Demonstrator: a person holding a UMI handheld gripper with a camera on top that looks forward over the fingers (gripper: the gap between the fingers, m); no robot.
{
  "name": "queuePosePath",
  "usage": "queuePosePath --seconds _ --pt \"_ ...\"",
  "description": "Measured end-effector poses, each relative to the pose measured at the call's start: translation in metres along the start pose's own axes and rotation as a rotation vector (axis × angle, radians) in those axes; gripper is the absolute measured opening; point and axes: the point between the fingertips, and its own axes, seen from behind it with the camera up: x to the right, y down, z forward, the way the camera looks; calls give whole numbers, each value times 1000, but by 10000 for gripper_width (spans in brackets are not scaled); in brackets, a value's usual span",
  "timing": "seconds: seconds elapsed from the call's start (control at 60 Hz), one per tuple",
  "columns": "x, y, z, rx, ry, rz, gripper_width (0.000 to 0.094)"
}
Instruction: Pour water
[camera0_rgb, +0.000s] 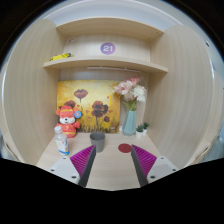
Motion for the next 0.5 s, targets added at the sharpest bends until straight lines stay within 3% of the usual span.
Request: queuePosePath --seconds 0.3,0.5 --pt "-178 83 54 -87 -219 -35 721" --pt "-243 102 113 -114 -260 -36 720"
